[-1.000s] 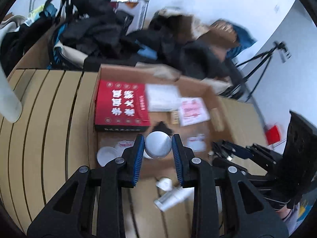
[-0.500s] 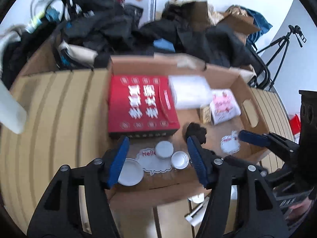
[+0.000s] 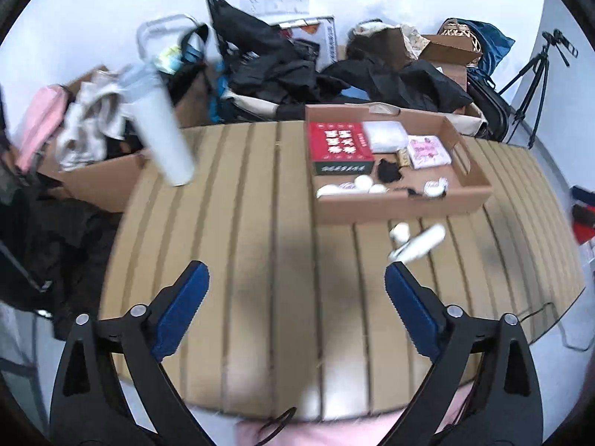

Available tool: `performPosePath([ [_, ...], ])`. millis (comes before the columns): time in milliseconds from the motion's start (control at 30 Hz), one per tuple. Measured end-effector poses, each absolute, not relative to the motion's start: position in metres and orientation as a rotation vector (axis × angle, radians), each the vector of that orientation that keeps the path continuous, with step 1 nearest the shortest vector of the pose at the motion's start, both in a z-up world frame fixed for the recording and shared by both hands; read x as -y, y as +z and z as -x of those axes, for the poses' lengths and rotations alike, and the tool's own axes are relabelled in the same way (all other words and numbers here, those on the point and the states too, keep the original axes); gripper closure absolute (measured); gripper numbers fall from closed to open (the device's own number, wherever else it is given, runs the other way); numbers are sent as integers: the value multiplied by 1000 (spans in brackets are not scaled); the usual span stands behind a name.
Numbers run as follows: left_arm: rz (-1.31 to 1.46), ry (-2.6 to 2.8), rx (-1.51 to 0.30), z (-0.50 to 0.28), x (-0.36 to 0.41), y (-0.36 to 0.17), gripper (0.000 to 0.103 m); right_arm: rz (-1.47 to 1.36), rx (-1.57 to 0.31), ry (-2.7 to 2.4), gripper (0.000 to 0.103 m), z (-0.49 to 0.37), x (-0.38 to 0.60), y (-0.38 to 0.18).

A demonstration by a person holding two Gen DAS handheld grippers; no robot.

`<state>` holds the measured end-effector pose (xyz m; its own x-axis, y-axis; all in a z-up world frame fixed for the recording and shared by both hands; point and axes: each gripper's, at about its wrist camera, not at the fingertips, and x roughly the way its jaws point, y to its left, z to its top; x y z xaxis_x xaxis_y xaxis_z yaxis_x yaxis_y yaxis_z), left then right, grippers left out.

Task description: Organize objects

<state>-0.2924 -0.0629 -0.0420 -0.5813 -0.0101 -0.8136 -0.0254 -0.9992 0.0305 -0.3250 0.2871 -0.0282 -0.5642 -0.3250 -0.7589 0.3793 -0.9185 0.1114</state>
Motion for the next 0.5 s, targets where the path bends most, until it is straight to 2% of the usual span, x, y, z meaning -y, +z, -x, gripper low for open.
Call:
performPosePath([
  [133, 1409, 2794, -53, 245, 70, -26, 6, -1204, -77, -2526, 16, 284, -319, -21],
  [267, 1321, 2793, -45, 211, 68, 16, 6, -1184, -86, -2543, 16, 243, -334, -5],
  [333, 1199, 2808, -102, 190, 66, 55, 6, -1153, -140, -2541, 16, 223, -337, 11],
  [400, 1088, 2847, -175, 173, 65, 89, 0, -1097, -207, -2559, 16, 203, -342, 34],
  [500, 940, 2907, -294, 152, 63, 131, 0, -1023, -177, -2568, 16, 179, -358, 70],
])
